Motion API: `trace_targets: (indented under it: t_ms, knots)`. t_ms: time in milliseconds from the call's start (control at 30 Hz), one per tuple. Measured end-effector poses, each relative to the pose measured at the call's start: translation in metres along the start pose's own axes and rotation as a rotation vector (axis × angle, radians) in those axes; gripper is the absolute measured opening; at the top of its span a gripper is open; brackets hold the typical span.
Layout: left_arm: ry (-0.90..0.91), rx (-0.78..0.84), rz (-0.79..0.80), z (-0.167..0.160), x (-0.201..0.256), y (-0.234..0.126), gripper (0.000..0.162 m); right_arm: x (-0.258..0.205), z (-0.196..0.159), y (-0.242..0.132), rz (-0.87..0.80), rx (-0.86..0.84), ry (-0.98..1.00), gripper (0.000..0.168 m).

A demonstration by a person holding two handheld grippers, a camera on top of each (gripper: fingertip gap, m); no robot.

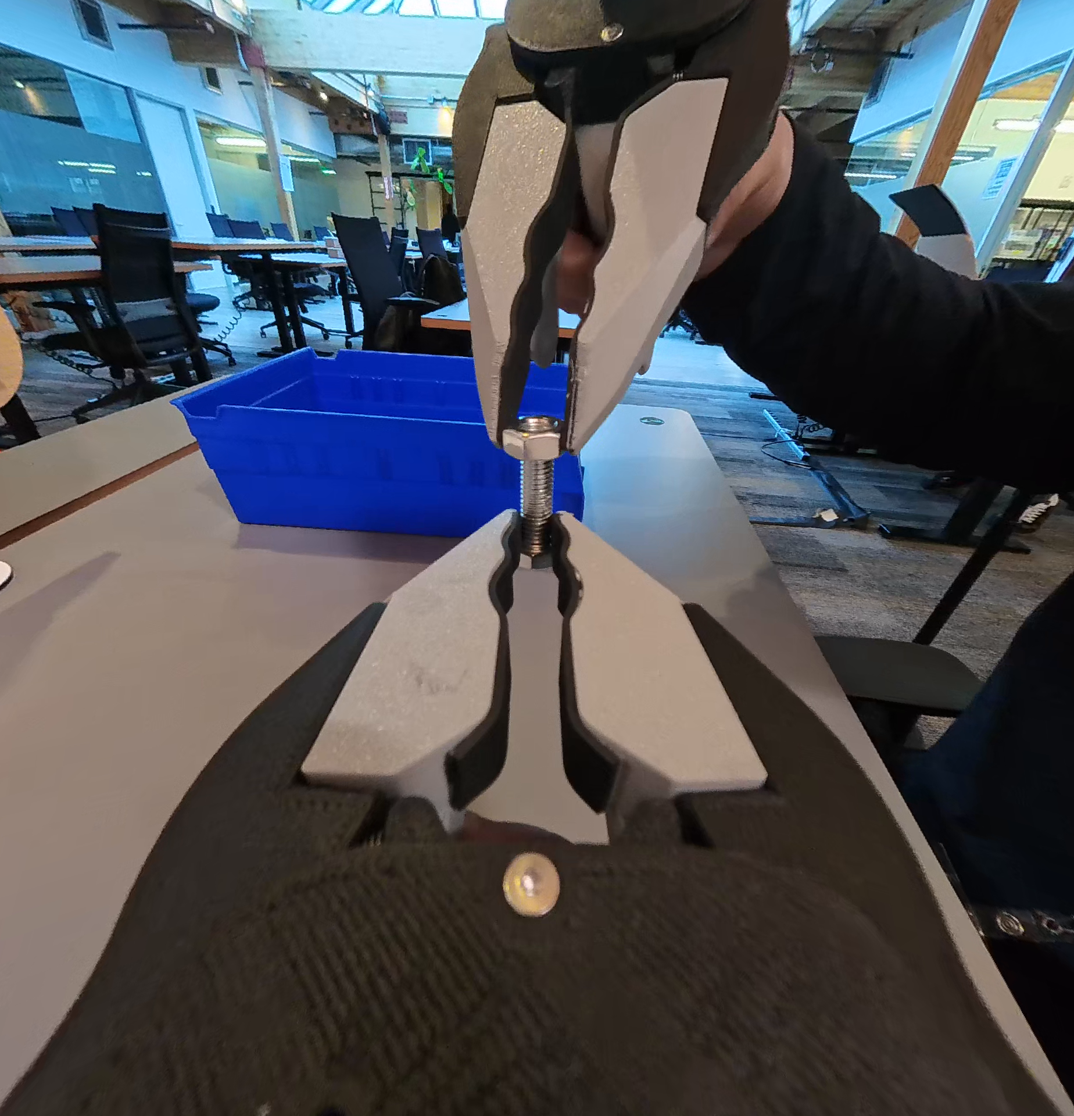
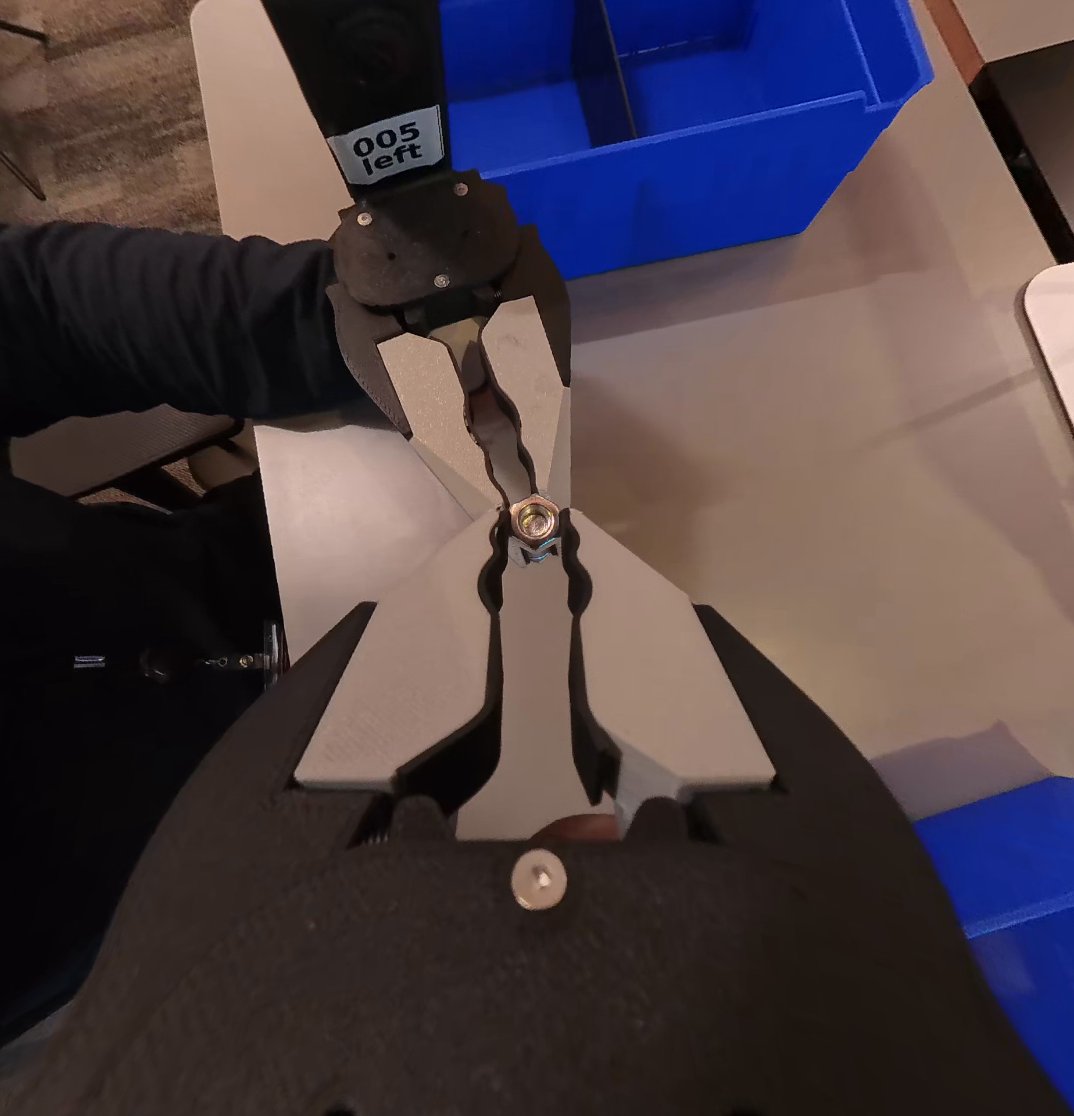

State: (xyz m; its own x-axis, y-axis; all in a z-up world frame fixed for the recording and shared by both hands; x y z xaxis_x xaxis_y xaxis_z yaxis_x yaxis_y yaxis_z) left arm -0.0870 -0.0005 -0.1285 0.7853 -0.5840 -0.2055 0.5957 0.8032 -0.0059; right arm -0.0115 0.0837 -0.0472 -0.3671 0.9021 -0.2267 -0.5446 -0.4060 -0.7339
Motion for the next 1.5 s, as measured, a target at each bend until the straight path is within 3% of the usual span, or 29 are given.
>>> trace_targets:
  t_ms: [667,1100,1233,1500]
  knots:
    - [-0.022,0.01,0.055,0.001,-0.004,0.001,0.006,0.005,0.0,-0.002,-0.007,0.073,0.031,0.018]
    - [-0.023,0.018,0.068,0.003,-0.006,-0.002,0.006,0.019,-0.017,-0.014,0.254,0.584,0.108,0.041]
    - [-0.023,0.03,0.064,0.006,-0.006,-0.005,0.006,0.019,-0.026,-0.008,0.417,0.722,0.029,0.048]
    - [-0.037,0.033,0.02,0.006,-0.002,-0.002,0.007,0.023,-0.04,0.01,0.368,0.766,-0.036,0.054]
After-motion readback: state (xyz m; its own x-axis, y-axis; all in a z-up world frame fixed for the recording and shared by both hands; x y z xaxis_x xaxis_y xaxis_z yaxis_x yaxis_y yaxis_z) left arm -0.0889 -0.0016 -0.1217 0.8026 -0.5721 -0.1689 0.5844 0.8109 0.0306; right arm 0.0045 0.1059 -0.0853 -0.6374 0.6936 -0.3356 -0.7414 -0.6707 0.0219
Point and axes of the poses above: each gripper's, where its closed fingertips meet, y out along the fingers, z out of its top, x = y × z across the jaws, the point moved 8 cm from there along -y, back along the fingers, and after that the axes turned 15 degrees about y, right-handed, at the moved point
